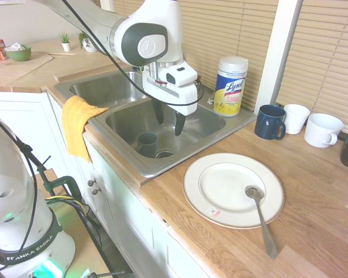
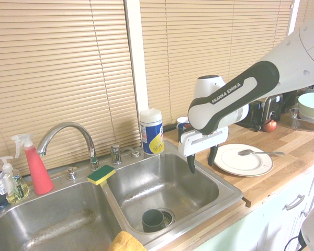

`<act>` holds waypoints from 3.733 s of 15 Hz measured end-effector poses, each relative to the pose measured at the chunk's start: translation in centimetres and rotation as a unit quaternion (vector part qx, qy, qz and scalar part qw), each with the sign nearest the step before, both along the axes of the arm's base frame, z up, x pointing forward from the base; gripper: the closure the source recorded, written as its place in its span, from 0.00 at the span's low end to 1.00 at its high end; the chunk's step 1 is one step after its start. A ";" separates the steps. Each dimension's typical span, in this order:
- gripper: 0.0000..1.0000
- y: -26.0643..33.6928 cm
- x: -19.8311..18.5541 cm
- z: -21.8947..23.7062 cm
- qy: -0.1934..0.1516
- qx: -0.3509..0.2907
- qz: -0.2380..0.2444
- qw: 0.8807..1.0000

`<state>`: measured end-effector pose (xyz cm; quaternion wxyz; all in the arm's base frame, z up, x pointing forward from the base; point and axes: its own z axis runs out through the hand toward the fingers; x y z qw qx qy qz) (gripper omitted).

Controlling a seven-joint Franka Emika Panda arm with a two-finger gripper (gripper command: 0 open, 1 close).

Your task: Put the spoon into the sink

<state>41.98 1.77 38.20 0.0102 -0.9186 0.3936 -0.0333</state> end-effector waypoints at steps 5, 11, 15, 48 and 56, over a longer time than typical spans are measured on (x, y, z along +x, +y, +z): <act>0.00 -0.5 0.2 0.3 -0.010 0.005 -0.007 1.000; 0.00 -5.2 0.2 4.6 -0.056 0.009 -0.014 0.998; 0.00 -10.5 -0.7 5.7 -0.051 -0.016 0.012 0.998; 1.00 -30.4 0.7 -3.2 0.007 -0.054 0.031 0.998; 1.00 -30.7 1.5 -5.1 0.011 -0.053 0.039 0.998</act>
